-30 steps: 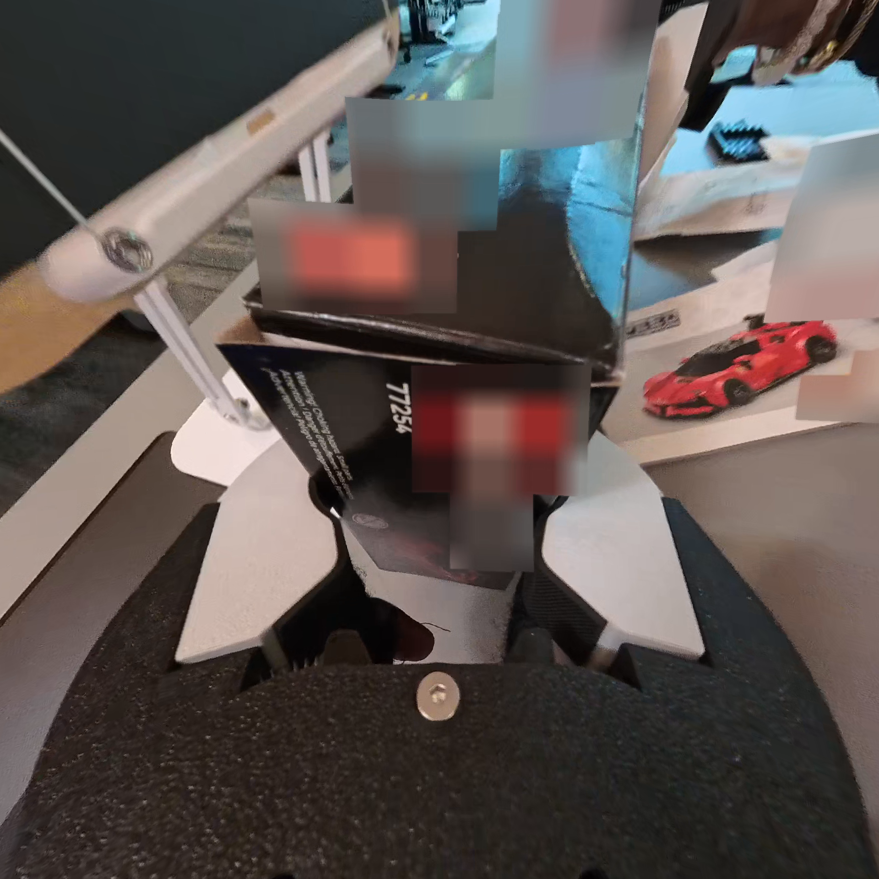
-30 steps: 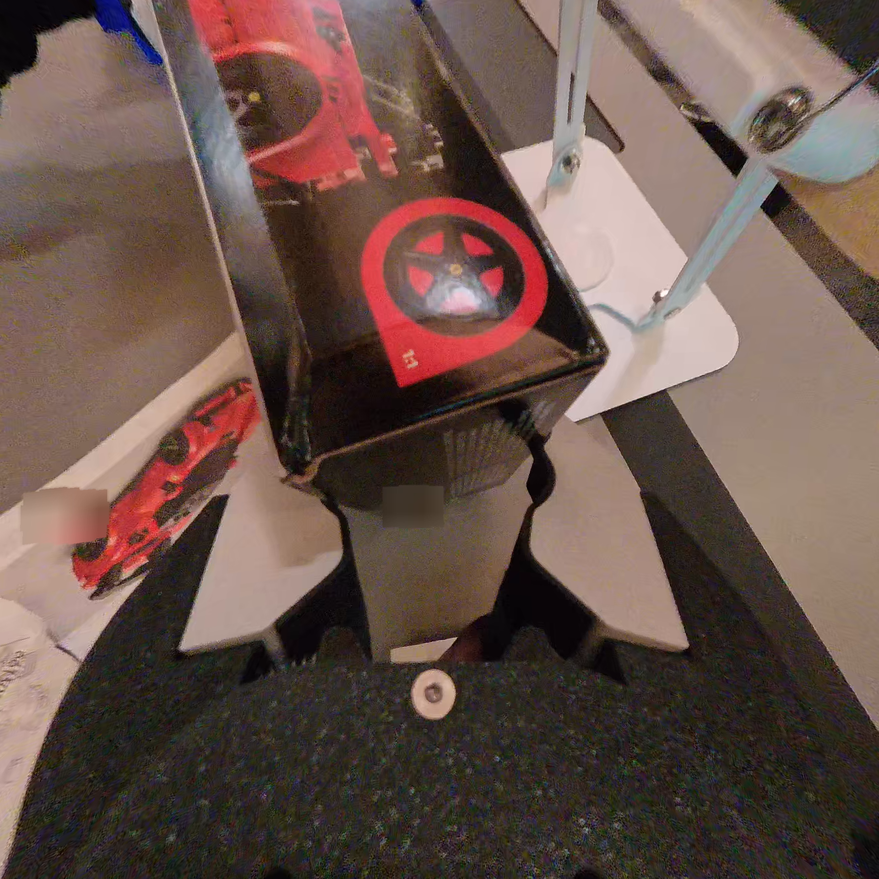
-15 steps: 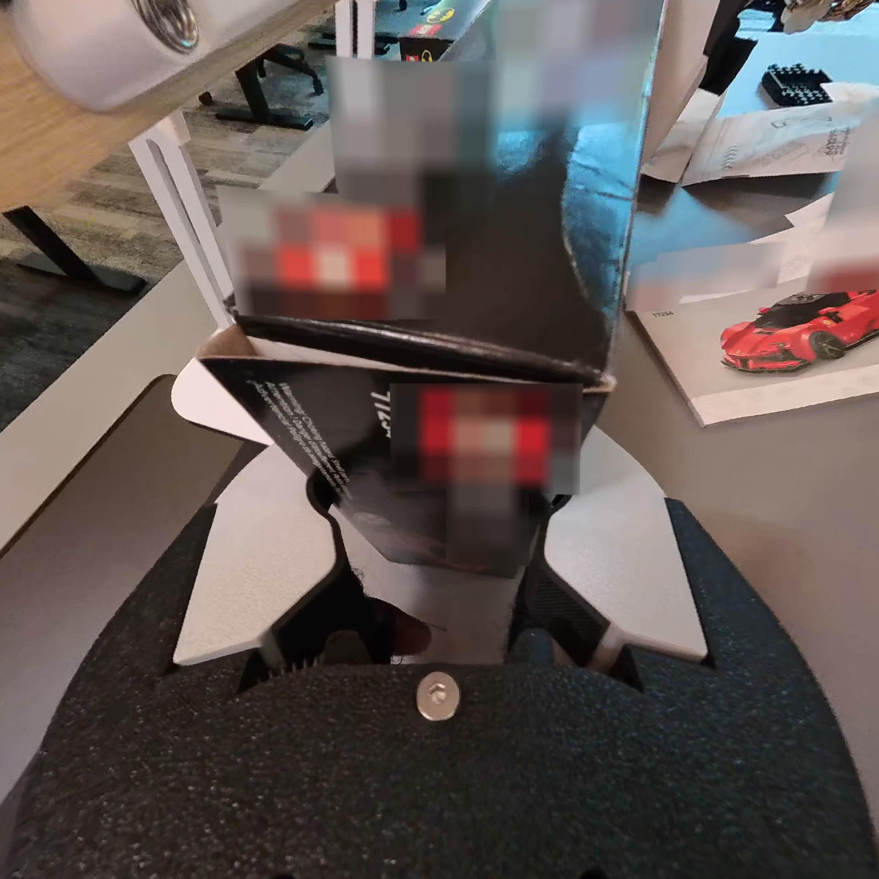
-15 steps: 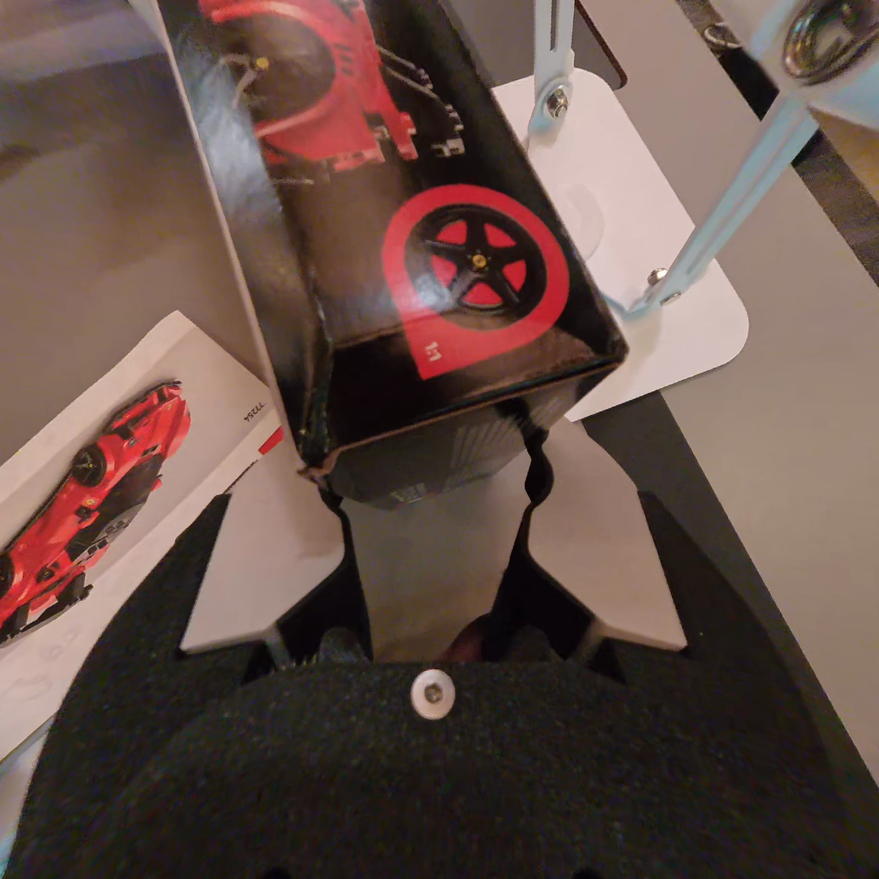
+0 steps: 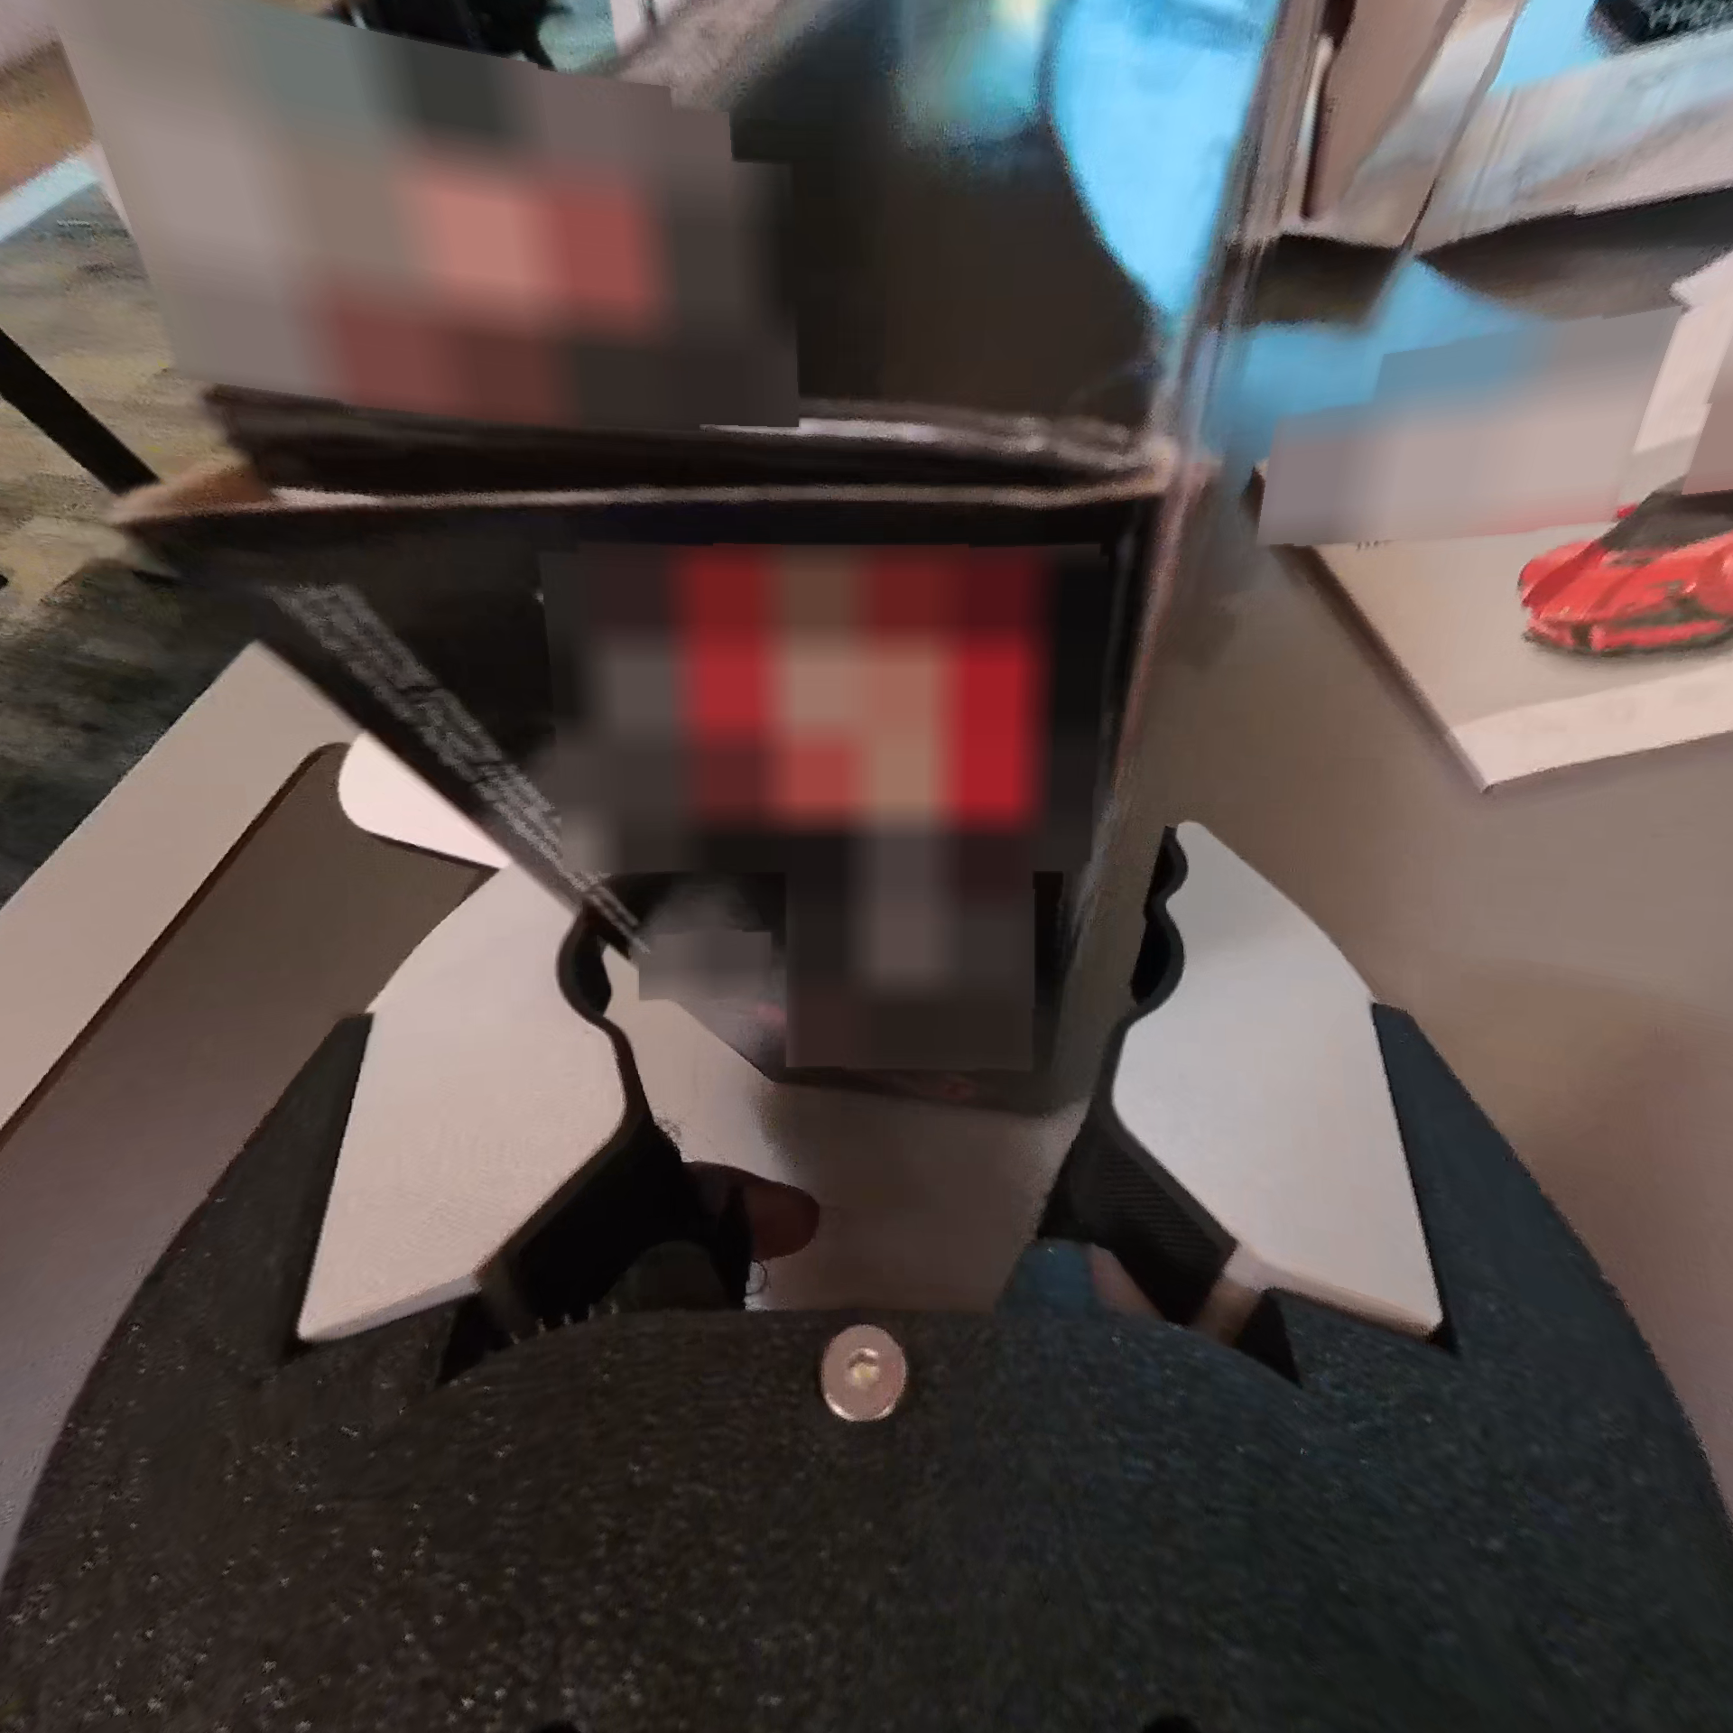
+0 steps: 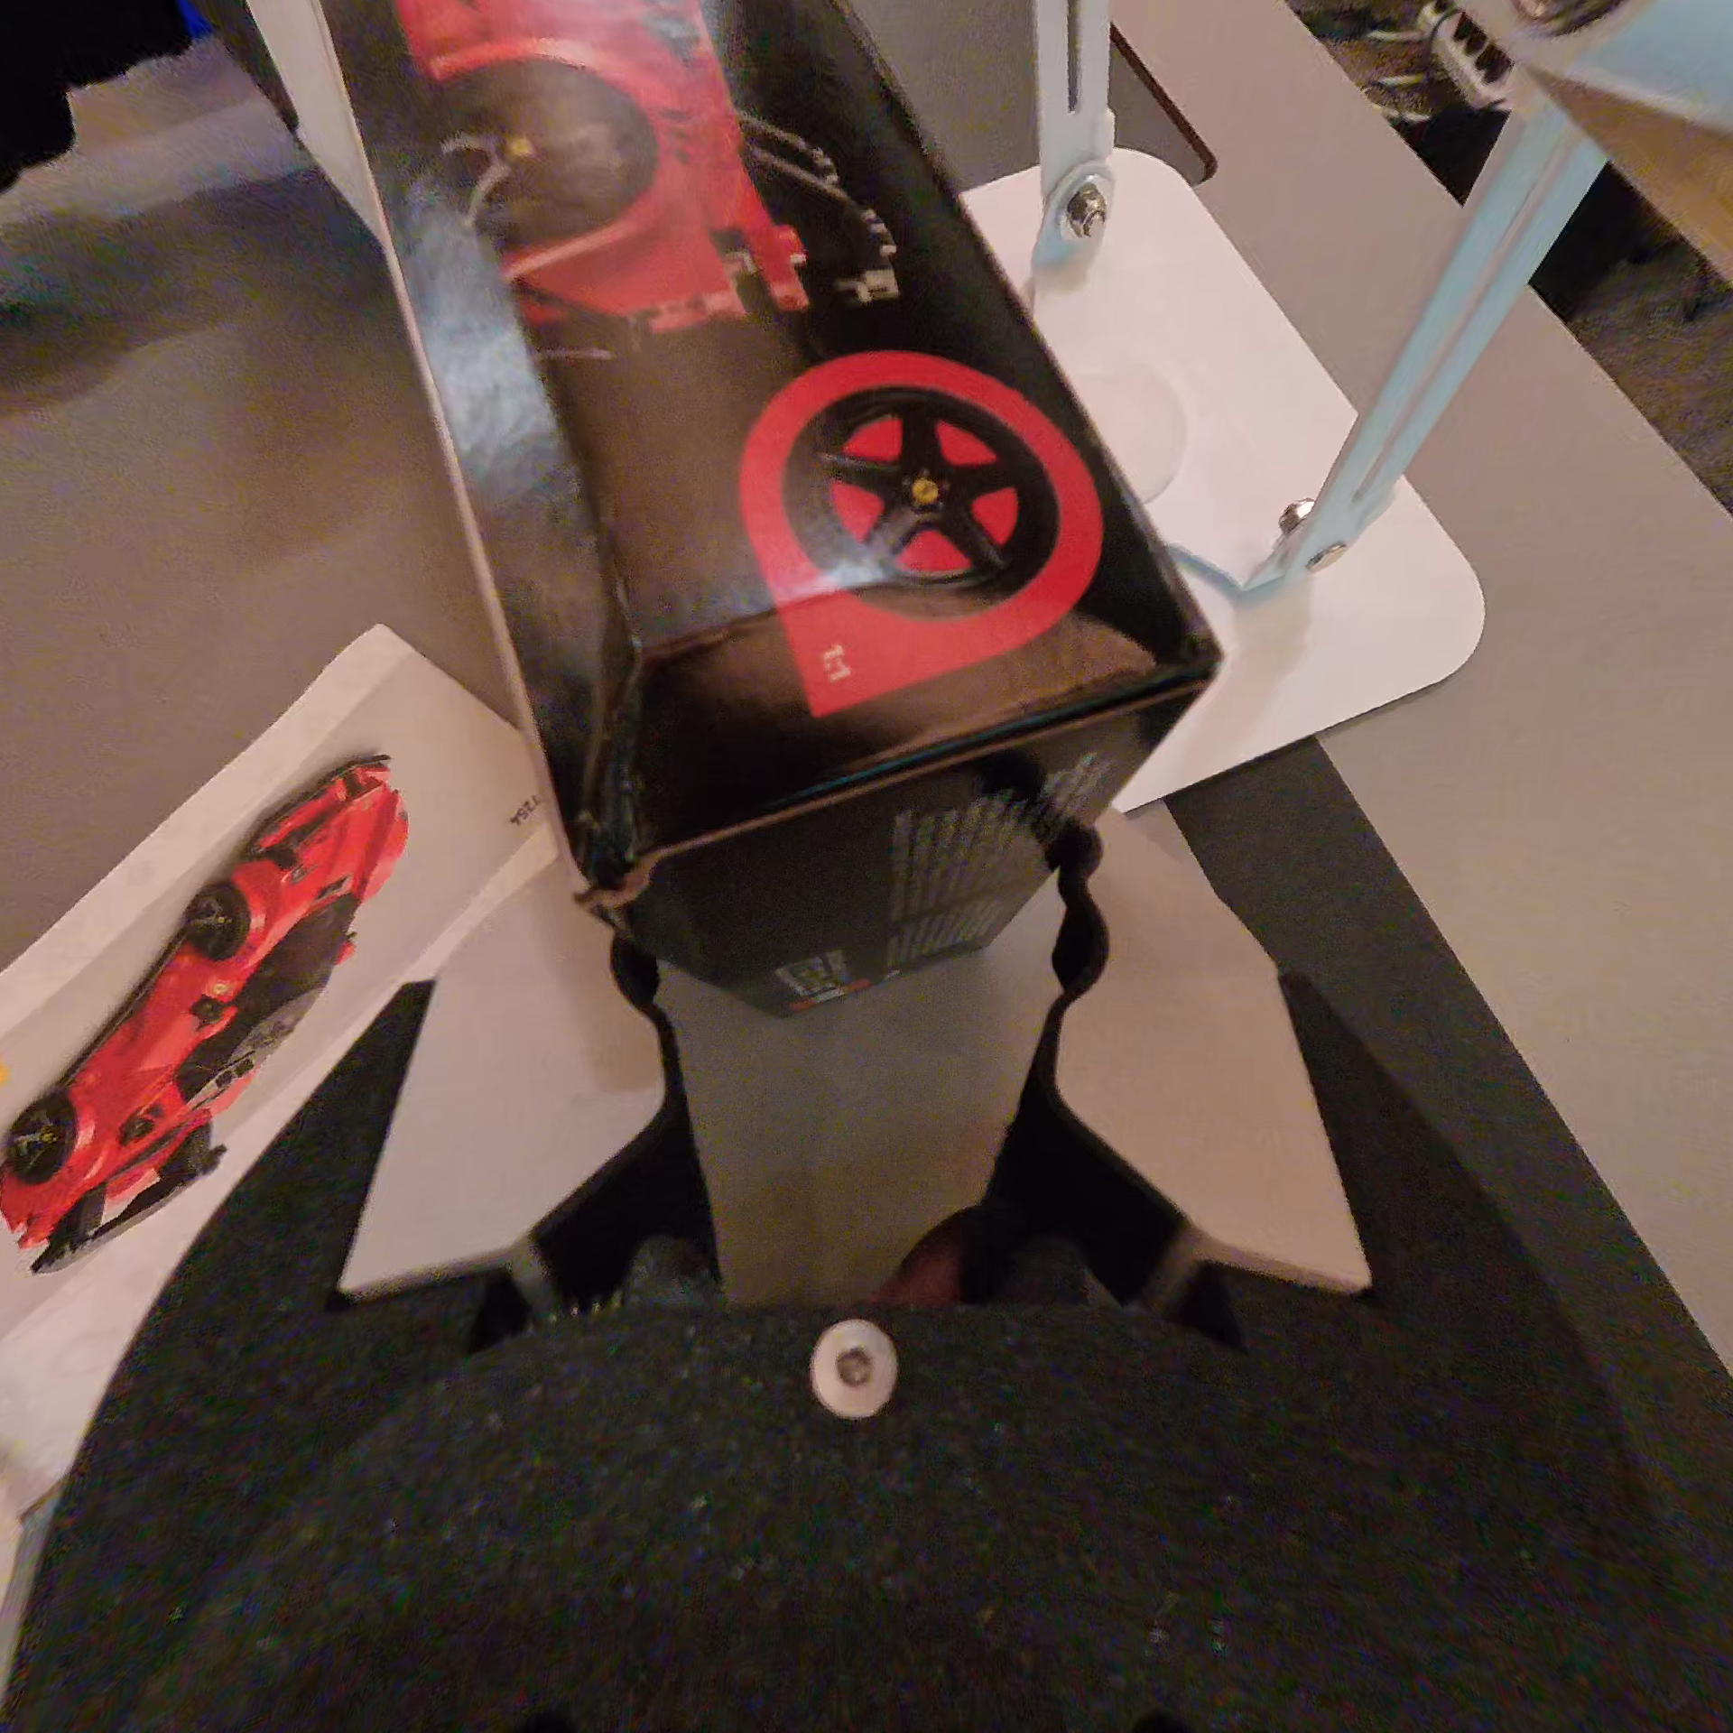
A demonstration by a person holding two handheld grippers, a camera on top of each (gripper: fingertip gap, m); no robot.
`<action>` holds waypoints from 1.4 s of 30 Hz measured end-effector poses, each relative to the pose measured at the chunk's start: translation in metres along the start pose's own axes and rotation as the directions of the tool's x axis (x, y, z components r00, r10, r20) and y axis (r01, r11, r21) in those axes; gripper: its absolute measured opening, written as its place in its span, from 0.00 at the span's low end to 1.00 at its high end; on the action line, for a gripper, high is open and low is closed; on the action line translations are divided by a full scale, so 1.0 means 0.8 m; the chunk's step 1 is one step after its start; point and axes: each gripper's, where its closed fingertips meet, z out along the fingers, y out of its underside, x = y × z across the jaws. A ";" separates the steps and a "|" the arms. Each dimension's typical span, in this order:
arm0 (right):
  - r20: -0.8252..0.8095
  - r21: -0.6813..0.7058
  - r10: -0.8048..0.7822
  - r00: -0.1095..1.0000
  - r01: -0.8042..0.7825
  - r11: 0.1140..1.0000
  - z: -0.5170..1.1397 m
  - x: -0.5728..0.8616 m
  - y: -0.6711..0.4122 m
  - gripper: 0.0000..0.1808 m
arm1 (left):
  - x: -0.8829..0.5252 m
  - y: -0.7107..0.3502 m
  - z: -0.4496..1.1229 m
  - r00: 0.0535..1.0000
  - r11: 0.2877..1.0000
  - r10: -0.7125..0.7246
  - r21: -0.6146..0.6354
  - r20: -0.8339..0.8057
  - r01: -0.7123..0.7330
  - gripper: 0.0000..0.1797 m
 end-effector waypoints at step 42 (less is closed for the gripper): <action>0.344 -0.402 -0.362 0.866 0.484 0.777 0.074 -0.239 0.030 0.46 | 0.216 -0.013 -0.087 0.964 0.936 0.267 -0.235 -0.008 -0.262 0.27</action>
